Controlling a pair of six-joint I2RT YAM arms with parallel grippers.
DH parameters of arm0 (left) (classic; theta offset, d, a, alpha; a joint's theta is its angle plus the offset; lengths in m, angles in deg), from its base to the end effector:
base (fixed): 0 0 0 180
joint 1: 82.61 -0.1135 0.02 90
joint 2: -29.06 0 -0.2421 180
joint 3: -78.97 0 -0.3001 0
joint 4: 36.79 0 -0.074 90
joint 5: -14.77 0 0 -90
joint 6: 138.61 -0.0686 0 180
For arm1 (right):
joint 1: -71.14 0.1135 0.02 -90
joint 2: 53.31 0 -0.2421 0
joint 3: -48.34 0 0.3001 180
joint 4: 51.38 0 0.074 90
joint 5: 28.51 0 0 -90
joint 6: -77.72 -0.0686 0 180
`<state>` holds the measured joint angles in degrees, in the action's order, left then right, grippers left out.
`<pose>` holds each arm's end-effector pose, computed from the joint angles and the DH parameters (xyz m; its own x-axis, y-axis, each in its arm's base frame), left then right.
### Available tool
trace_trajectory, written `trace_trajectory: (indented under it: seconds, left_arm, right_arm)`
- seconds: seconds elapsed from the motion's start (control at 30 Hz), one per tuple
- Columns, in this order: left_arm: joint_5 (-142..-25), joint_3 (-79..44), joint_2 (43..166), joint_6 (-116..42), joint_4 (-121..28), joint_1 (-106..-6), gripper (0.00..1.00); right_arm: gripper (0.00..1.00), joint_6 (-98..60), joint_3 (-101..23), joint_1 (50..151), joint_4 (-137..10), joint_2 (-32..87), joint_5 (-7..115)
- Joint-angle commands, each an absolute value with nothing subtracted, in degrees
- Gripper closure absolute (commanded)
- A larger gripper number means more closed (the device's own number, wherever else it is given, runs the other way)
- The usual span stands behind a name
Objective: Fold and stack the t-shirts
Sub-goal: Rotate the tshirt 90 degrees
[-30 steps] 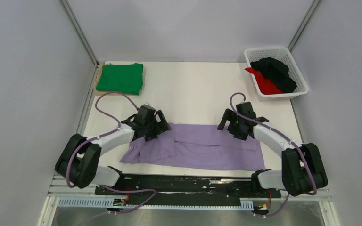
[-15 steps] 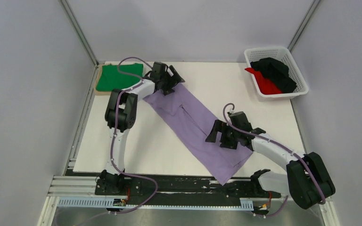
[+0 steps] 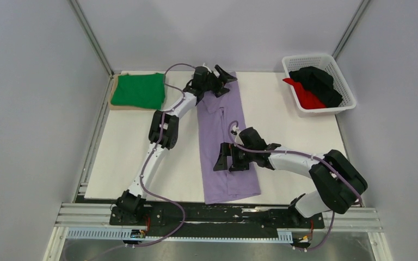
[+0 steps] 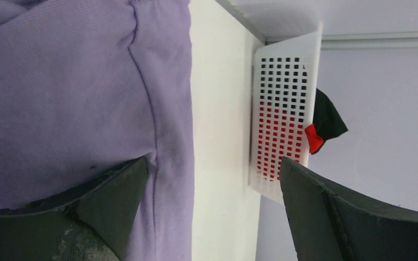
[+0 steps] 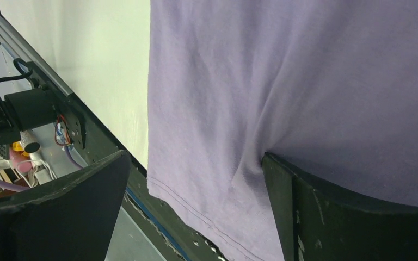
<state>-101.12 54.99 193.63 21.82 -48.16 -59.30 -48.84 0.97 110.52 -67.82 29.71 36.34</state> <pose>0.6106 -0.2957 0.0871 -0.7955 -0.5803 -0.1747 -0.0493 0.3494 -0.9357 0.2273 0.2243 0.0715 -0.9522 -0.0840 -0.2938 -0.2602 0.7271 0.6353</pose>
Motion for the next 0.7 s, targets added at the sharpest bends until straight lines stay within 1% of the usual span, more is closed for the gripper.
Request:
trace_trajectory:
  seconds: [0.0,0.07,0.17,0.23,0.3,0.33,0.37,0.4,0.43,0.47,0.5,0.53,0.57,0.6,0.63,0.67]
  left_arm:
    - [-95.6,58.21,202.22,24.52,-45.34,-58.33,0.0]
    - [-94.86,61.6,202.34,23.26,-45.87,-58.41,0.0]
    - [-96.17,61.99,198.83,20.02,-46.82,-58.52,0.0]
    - [-96.6,61.18,193.46,14.54,-51.44,-58.42,0.0]
    - [-97.19,56.86,185.46,8.51,-55.14,-58.27,0.0]
    - [-97.61,52.26,178.99,4.52,-57.85,-58.14,0.0]
    - [-97.71,49.63,175.7,-0.04,-59.46,-57.77,0.0]
    - [-97.06,44.58,168.95,-2.31,-63.88,-57.49,0.0]
    - [-95.99,41.66,165.58,-7.11,-66.39,-56.69,0.0]
    - [-92.72,35.45,158.49,-9.45,-70.84,-55.41,0.0]
    - [-88.21,32.17,151.33,-13.13,-72.94,-54.64,0.0]
    - [-85.9,24.62,148.03,-14.75,-75.97,-52.98,0.0]
    - [-81.54,20.56,140.89,-16.35,-76.96,-51.98,0.0]
    - [-80.01,11.45,137.18,-16.62,-77.2,-50.06,0.0]
    - [-78.25,6.73,130.58,-16.2,-76.74,-49.06,0.0]
    - [-78.01,-2.95,127.24,-15.84,-75.23,-46.93,0.0]
  right_arm:
    - [0.0,-47.05,-2.33,111.97,-67.46,32.23,35.97]
    - [0.0,-46.12,-3.8,111.99,-69.01,30.21,38.5]
    - [0.0,-45.16,-5.07,111.93,-72.84,24.2,45.36]
    - [0.0,-45.06,-5.47,111.72,-75.4,19.33,49.89]
    - [0.0,-46.04,-5.79,111.04,-79.32,14.44,54.74]
    - [0.0,-46.81,-5.82,110.41,-81.8,12.23,56.79]
    - [0.0,-47.72,-5.78,109.66,-84.31,10.02,58.75]
    - [0.0,-48.85,-5.56,108.84,-87.11,8.04,60.51]
    - [0.0,-49.77,-5.11,108.08,-89.41,6.28,61.36]
    - [0.0,-50.55,-4.64,107.38,-92.75,4.09,62.4]
    - [0.0,-50.98,-4.26,106.71,-95.27,2.83,63.01]
    - [0.0,-51.26,-3.94,106.21,-97.79,1.68,62.56]
    - [0.0,-51.57,-3.59,105.79,-100.14,0.76,62.47]
    - [0.0,-52.17,-3.17,105.56,-102.39,0.1,60.81]
    - [0.0,-52.6,-2.62,105.44,-104.12,-0.3,59.59]
    - [0.0,-52.95,-2.04,105.28,-105.47,-0.47,58.31]
